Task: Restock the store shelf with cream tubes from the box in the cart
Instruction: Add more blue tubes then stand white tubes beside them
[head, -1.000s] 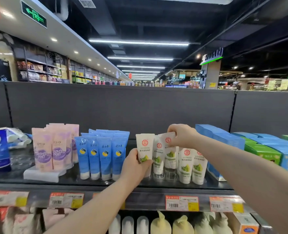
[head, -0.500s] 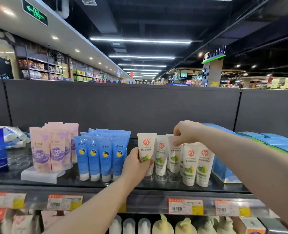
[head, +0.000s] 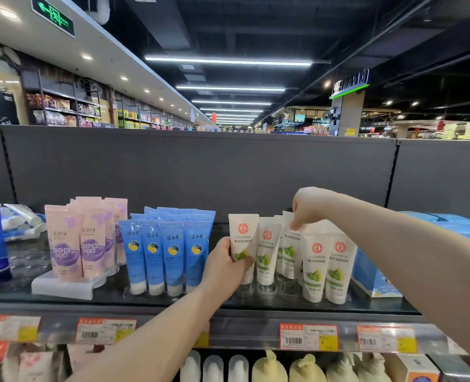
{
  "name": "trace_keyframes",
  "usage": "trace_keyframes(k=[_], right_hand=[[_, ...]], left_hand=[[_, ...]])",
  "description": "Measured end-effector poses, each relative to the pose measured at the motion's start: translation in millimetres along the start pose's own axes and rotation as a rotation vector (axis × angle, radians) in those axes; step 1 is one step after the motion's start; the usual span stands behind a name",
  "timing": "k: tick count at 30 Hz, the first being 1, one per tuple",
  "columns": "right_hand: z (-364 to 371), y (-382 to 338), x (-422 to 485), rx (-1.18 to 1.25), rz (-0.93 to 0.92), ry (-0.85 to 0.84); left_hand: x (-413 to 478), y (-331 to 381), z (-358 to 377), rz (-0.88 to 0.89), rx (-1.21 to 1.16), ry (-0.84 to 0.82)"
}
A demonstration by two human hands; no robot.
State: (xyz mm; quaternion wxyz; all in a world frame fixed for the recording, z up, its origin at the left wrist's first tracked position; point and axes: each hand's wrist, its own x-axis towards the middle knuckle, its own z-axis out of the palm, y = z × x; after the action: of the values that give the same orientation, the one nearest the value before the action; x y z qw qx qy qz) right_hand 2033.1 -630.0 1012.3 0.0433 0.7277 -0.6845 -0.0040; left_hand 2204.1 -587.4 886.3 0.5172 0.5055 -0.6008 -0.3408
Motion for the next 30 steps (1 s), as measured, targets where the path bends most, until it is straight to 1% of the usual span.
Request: trace_keyframes(k=[8,11,17,20,30], right_hand=[[12.4,-4.2,6.1,0.114,-0.057,0.028],[8.6,-3.1,9.1,0.067,-0.084,-0.018],[4.2,-3.4,12.2,0.009,-0.096,-0.055],[2.1,-5.4,10.3,-0.022,-0.132,-0.074],[2.0,-4.3,12.8,-0.033,-0.148,-0.109]], left_hand=[[5.3,-1.6,-1.6,0.01,-0.003,-0.021],[6.0,-4.9,0.8,-0.008,0.008,-0.026],[6.2,-7.7,3.3,-0.011,0.051,-0.012],[6.3,-8.6,3.2,-0.016,0.066,-0.021],[4.0,-11.6,7.2,-0.014,0.052,-0.026]])
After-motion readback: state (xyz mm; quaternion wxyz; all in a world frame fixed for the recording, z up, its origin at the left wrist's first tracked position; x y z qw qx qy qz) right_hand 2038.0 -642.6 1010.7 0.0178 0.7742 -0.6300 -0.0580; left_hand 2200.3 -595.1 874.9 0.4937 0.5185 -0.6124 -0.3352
